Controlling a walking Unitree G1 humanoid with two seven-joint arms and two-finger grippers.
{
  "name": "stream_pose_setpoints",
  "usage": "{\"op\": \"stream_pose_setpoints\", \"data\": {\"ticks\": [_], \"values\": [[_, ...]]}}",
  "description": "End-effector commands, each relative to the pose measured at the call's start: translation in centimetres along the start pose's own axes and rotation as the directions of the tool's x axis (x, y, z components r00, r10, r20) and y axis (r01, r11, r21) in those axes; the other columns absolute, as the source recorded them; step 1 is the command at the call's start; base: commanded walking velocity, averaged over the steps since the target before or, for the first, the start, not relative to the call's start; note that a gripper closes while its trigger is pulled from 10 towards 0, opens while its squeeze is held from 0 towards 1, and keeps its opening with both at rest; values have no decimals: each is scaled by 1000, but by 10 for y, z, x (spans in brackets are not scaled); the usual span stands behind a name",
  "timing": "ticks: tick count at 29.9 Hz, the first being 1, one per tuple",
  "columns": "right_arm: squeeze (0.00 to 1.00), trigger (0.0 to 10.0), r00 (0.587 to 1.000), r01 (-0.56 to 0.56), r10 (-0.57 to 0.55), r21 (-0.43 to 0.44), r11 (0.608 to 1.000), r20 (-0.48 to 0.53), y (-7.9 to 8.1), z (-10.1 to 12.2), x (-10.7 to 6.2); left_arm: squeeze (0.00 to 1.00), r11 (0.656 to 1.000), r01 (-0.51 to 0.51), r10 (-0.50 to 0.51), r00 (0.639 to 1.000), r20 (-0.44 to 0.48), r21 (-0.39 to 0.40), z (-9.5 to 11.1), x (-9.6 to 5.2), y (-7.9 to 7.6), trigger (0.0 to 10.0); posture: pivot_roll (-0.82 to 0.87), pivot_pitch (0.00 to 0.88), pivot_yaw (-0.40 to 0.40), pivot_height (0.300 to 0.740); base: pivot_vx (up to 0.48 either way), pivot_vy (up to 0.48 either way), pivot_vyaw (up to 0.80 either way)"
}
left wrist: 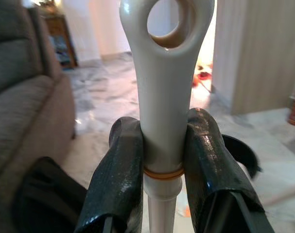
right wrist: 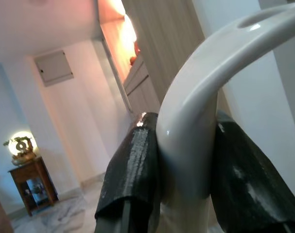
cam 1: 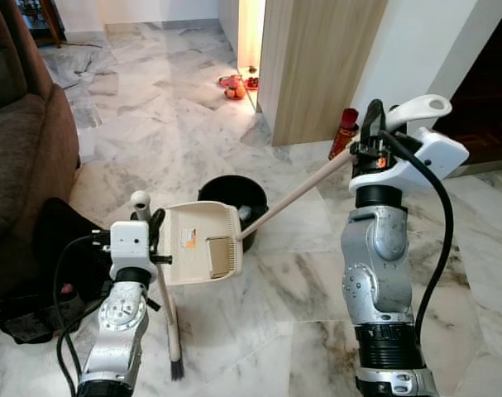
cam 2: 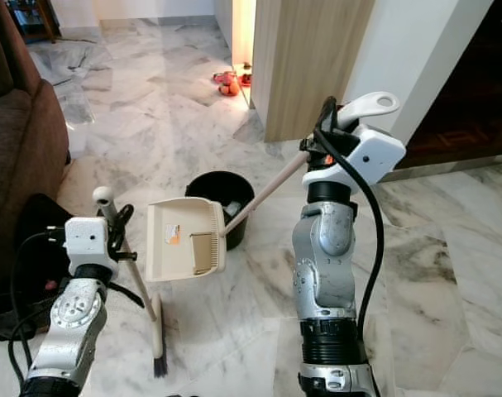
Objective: Sweep floor
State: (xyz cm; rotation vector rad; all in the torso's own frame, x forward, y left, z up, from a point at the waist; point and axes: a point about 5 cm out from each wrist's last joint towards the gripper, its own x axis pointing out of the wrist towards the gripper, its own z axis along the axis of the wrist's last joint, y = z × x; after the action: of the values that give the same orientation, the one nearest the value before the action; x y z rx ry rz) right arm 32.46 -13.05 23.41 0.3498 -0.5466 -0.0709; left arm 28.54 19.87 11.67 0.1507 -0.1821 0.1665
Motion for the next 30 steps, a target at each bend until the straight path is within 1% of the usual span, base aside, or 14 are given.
{"op": "stream_pose_setpoints", "data": {"ticks": [1,3,4,6,7,9,12,14,19,25,30], "values": [[0,10000,997,-18,16,23,1000,81,6,18,5,0,998,-56,52,994,93,39,17,-2,14,10000,54,107,-39,740,0,0,0],[0,10000,997,-17,15,25,1000,80,6,18,4,0,996,-69,63,992,106,55,20,-5,19,10000,59,110,-39,740,0,0,0],[0,10000,997,-17,15,25,1000,80,6,18,4,0,996,-69,63,992,106,55,20,-5,19,10000,59,110,-39,740,0,0,0],[0,10000,997,-15,13,26,1000,76,5,18,4,0,993,-92,84,990,115,72,23,-9,27,10000,64,109,-41,740,0,0,0],[0,10000,997,-15,13,28,1000,73,5,17,4,0,991,-114,104,987,125,75,26,-13,33,10000,67,109,-43,740,0,0,0],[0,10000,997,-16,14,29,999,72,6,17,5,0,989,-123,113,986,124,78,26,-16,35,10000,70,107,-46,740,0,0,0],[0,10000,997,-17,15,29,999,72,6,17,5,0,989,-125,115,986,123,79,26,-18,36,10000,70,107,-47,740,0,0,0],[0,10000,997,-24,22,28,999,73,7,17,6,0,988,-134,125,986,112,78,25,-23,35,10000,73,102,-54,740,0,0,0],[0,10000,996,-48,46,30,998,81,10,20,9,0,987,-142,135,987,87,75,20,-29,30,10000,74,98,-66,740,304,0,0],[0,10000,994,-66,63,28,997,86,13,21,11,0,988,-128,122,990,77,89,17,-31,28,10000,72,97,-67,740,341,0,0],[0,10000,994,-71,69,19,997,84,14,20,11,0,988,-127,121,990,74,88,17,-31,27,10000,70,94,-66,740,350,0,431]]}}
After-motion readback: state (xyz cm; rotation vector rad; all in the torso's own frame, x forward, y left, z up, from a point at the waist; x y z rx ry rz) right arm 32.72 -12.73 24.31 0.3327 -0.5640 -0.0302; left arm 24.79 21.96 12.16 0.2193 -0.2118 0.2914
